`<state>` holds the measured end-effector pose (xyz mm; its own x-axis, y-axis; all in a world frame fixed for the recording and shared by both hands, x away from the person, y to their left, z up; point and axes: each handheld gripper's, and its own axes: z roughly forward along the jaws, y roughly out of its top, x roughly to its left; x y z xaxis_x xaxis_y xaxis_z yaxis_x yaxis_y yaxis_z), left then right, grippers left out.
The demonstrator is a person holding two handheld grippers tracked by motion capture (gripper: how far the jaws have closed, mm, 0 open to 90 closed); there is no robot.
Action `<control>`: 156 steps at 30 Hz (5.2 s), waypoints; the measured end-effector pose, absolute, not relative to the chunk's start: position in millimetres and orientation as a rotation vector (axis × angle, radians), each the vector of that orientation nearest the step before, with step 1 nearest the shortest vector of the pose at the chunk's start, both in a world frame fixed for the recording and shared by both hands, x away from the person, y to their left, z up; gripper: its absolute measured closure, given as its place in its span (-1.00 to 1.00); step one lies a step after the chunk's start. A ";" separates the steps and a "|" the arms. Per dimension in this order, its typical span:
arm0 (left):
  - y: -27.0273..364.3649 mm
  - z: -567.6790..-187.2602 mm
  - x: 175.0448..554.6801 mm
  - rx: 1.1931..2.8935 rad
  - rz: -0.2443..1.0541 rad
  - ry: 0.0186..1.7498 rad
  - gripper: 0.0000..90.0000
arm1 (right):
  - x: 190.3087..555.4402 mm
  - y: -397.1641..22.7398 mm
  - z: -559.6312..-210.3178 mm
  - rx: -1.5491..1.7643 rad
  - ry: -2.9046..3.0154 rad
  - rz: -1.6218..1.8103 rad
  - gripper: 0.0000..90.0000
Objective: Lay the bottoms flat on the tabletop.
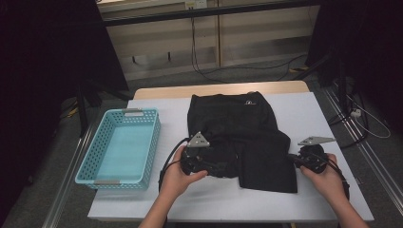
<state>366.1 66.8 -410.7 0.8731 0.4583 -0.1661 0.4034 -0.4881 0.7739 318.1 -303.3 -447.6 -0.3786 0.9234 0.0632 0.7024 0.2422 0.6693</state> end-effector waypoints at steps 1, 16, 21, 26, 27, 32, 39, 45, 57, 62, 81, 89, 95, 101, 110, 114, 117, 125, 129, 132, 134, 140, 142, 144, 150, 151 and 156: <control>66.7 -410.8 366.2 2.141 0.078 0.620 -0.45 | 319.1 -306.3 -446.6 1.508 2.159 0.895 1.00; 70.9 -417.2 370.5 2.157 0.082 0.643 -0.46 | 313.8 -297.0 -435.5 1.354 2.111 0.872 0.23; 69.2 -418.5 369.7 2.164 0.075 0.643 -0.46 | 309.6 -260.0 -428.6 1.258 2.186 0.990 0.18; 70.0 -418.4 370.0 2.162 0.075 0.644 -0.47 | 308.2 -225.8 -433.8 1.202 2.291 1.043 0.34; 70.6 -418.4 370.2 2.162 0.074 0.645 -0.47 | 308.2 -219.9 -435.3 1.178 2.312 1.041 0.37; 73.4 -418.3 370.9 2.156 0.078 0.656 -0.47 | 305.5 -195.7 -442.2 1.102 2.412 1.047 0.34; 75.9 -418.0 371.4 2.152 0.077 0.663 -0.47 | 300.7 -179.2 -451.6 1.031 2.462 0.992 0.39; 76.0 -417.3 371.1 2.151 0.078 0.664 -0.47 | 302.3 -188.6 -451.5 1.062 2.454 0.998 0.89; 74.7 -414.2 372.4 2.141 0.077 0.658 -0.47 | 285.6 -185.4 -447.7 1.028 2.546 1.047 0.96; 73.0 -414.0 372.8 2.140 0.075 0.651 -0.47 | 277.1 -177.3 -445.4 0.999 2.589 1.050 0.96; 65.2 -452.5 372.4 2.257 0.143 0.621 -0.42 | 275.4 -176.7 -445.6 0.986 2.583 1.045 0.95; 62.5 -449.7 367.1 2.313 0.143 0.585 0.31 | 276.8 -179.6 -446.8 0.981 2.582 1.050 0.95; 65.3 -443.7 367.5 2.337 0.055 0.661 0.89 | 275.7 -177.1 -446.5 0.975 2.587 1.049 0.95; 87.0 -424.4 375.6 2.275 0.049 0.756 0.91 | 274.5 -174.2 -446.5 0.966 2.595 1.054 0.95; 117.4 -414.3 384.9 2.183 0.073 0.848 0.91 | 272.0 -163.7 -446.7 0.949 2.625 1.083 0.95; 114.7 -412.4 383.6 2.188 0.067 0.835 0.90 | 270.6 -155.8 -446.5 0.930 2.641 1.100 0.94; 113.8 -412.5 383.2 2.187 0.061 0.823 0.89 | 269.6 -152.0 -446.6 0.918 2.640 1.107 0.83; 111.6 -413.4 383.6 2.170 0.105 0.800 0.48 | 280.1 -186.8 -430.2 1.036 2.459 1.145 0.22; 107.3 -413.7 383.2 2.147 0.113 0.798 0.13 | 291.9 -222.8 -430.8 1.173 2.336 1.069 0.18; 102.8 -413.5 382.9 2.138 0.119 0.781 -0.08 | 299.3 -247.7 -436.3 1.256 2.254 0.948 0.18; 100.1 -413.4 382.6 2.137 0.125 0.771 -0.16 | 304.0 -263.4 -440.6 1.319 2.202 0.890 0.18; 95.3 -417.5 383.5 2.161 0.129 0.750 -0.22 | 313.3 -289.0 -452.3 1.468 2.151 0.893 0.25; 94.3 -418.3 383.5 2.163 0.129 0.751 -0.24 | 314.8 -289.0 -451.7 1.464 2.152 0.884 0.41; 93.7 -418.2 383.3 2.167 0.135 0.745 -0.25 | 315.7 -289.7 -450.8 1.473 2.169 0.896 0.87; 94.5 -417.5 382.6 2.163 0.138 0.738 -0.26 | 307.1 -293.5 -447.2 1.497 2.230 0.922 1.00; 94.4 -417.7 382.6 2.163 0.138 0.739 -0.26 | 303.9 -295.0 -446.3 1.501 2.241 0.917 1.00; 93.1 -416.1 383.3 2.162 0.144 0.735 -0.27 | 295.8 -300.5 -442.1 1.484 2.261 0.875 0.97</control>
